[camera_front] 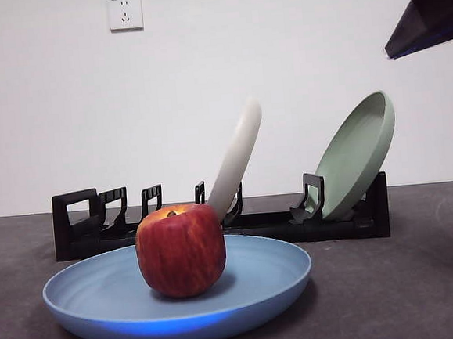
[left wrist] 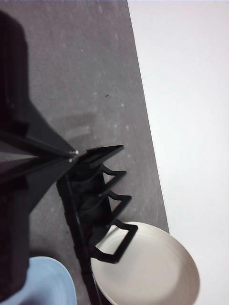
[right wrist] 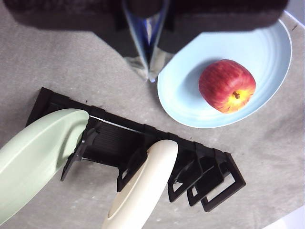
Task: Take the blue plate from the plate rack,put the plate on the table,take the apple from the table,put the apple in the plate
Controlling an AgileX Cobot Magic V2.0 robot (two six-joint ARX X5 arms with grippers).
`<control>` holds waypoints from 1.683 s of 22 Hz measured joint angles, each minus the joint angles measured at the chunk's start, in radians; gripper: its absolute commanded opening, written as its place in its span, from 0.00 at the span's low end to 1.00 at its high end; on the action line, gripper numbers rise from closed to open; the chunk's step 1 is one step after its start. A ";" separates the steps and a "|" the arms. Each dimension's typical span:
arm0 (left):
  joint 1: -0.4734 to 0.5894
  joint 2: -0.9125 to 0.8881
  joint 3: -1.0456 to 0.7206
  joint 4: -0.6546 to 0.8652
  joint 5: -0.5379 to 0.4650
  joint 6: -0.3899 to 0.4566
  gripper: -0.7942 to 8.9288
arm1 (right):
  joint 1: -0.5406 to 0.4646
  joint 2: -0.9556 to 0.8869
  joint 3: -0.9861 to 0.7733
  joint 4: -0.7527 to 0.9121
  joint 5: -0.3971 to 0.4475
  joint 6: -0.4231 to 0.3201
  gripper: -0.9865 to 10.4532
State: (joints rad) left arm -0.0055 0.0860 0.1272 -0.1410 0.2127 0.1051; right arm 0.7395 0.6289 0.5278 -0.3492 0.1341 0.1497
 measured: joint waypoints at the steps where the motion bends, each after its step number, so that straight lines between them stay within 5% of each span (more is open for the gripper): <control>1: 0.002 -0.018 -0.028 0.002 0.000 0.000 0.08 | 0.000 0.000 0.000 0.000 0.000 0.000 0.08; 10: 0.004 -0.081 -0.110 -0.037 -0.106 -0.047 0.08 | 0.000 0.000 0.000 -0.001 0.000 0.000 0.08; 25: 0.004 -0.081 -0.110 -0.037 -0.106 -0.064 0.08 | 0.000 0.000 0.000 -0.001 0.000 -0.001 0.08; 29: 0.004 -0.081 -0.110 -0.037 -0.106 -0.064 0.08 | -0.021 -0.064 0.000 -0.030 0.018 -0.069 0.08; 33: 0.004 -0.081 -0.110 -0.037 -0.106 -0.064 0.08 | -0.185 -0.194 -0.004 -0.037 0.019 -0.117 0.08; 37: 0.004 -0.081 -0.110 -0.037 -0.106 -0.064 0.08 | -0.452 -0.313 -0.044 -0.037 -0.005 -0.098 0.08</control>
State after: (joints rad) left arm -0.0017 0.0048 0.0174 -0.1776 0.1066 0.0410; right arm 0.2878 0.3161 0.4835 -0.3862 0.1291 0.0513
